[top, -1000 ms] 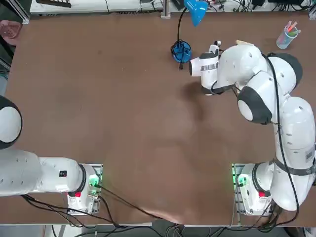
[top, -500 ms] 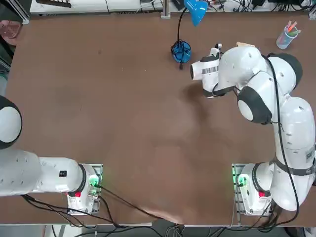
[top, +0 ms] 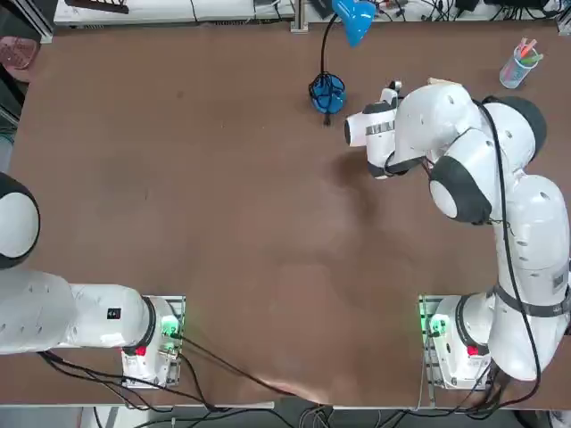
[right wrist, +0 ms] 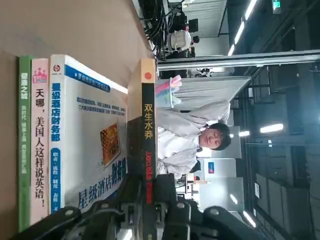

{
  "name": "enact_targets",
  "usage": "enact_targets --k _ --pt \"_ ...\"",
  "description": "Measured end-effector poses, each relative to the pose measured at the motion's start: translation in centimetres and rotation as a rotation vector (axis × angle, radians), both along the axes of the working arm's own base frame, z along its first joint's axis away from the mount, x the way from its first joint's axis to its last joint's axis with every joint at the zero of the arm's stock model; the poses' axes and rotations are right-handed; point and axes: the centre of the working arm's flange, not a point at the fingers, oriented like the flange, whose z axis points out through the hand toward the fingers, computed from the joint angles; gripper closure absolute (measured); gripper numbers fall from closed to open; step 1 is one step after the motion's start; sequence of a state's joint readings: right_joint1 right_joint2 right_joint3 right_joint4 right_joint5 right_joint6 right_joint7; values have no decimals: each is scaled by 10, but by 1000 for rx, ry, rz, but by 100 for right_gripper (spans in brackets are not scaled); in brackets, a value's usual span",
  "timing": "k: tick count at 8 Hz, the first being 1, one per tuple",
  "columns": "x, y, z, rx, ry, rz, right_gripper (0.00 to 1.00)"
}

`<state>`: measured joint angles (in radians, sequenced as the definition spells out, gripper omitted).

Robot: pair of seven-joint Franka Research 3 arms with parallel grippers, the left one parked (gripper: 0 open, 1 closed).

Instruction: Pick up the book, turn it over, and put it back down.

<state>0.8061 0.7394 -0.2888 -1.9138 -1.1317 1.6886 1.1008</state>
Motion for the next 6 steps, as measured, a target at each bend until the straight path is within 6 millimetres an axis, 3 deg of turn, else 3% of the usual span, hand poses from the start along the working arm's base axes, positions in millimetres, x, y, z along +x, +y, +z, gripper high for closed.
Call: enact_targets --k 6 --pt "-5 -4 -14 -2 -4 8 90"
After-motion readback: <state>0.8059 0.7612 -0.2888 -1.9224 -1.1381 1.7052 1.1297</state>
